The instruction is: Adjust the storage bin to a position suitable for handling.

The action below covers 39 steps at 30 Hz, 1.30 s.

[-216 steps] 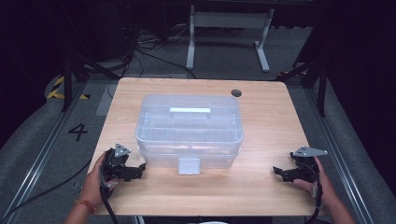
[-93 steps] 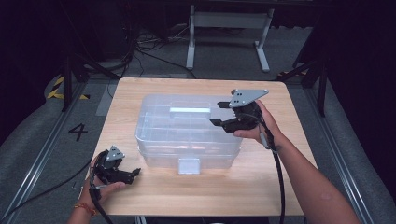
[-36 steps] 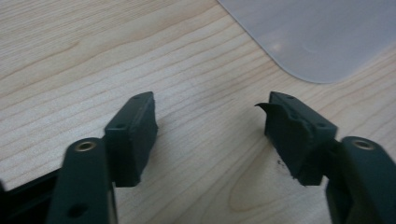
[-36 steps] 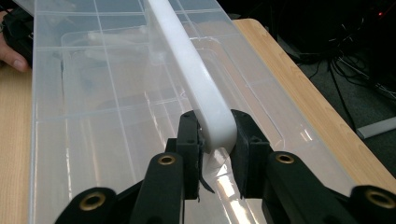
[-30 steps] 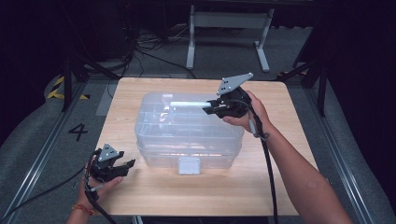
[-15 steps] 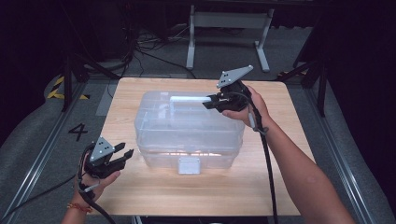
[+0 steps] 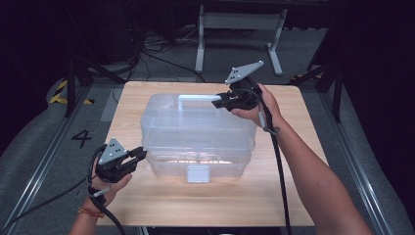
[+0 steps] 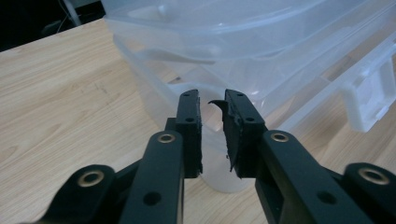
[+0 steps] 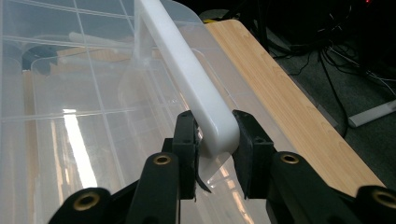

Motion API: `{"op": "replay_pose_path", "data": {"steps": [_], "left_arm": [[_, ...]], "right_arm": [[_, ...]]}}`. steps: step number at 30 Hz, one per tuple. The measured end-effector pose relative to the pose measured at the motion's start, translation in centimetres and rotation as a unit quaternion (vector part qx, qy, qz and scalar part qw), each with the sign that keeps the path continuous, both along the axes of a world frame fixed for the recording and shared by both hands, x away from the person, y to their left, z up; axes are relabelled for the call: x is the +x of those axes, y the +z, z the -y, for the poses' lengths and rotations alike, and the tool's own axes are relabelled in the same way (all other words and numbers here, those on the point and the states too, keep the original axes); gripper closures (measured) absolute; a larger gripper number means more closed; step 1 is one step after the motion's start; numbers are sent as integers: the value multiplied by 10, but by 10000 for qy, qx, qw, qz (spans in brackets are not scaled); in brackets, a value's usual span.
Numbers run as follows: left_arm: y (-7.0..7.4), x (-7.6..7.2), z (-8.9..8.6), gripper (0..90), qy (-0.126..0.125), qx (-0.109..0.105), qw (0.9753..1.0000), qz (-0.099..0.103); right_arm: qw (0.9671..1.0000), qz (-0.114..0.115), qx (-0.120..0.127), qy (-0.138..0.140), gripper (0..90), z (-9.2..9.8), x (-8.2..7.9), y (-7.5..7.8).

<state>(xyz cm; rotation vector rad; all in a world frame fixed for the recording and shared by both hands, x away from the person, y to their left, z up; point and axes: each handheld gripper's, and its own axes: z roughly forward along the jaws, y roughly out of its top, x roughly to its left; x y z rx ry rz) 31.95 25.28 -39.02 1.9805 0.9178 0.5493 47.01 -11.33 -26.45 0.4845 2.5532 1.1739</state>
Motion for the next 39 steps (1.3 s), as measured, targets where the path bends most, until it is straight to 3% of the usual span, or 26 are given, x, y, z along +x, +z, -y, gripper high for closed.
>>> {"op": "replay_pose_path", "data": {"steps": [8, 12, 20, 26, 30, 36, 39], "left_arm": [[0, 5, 6, 894, -52, -31, 9999, 103], [1, 6, 4, 900, -42, -180, 9997, 167], [1, 6, 4, 900, 21, -139, 9997, 214], [2, 6, 4, 900, 11, -117, 9996, 240], [3, 6, 4, 900, 14, -89, 9997, 233], [6, 6, 5, 899, -1, -68, 9996, 262], [7, 7, 4, 899, -41, -76, 9996, 273]], "right_arm": [[10000, 54, -60, -7, 722, -1, -2, 0], [9999, 124, -91, -5, 719, -1, -4, 0], [9991, 397, -2, -168, 671, 8, -18, 0], [9973, 645, 146, -330, 615, 37, -35, 5], [9944, 877, 203, -558, 605, 60, -48, 4], [9912, 1013, 328, -785, 572, 92, -62, 3], [9901, 989, 424, -906, 535, 113, -70, -5]]}}
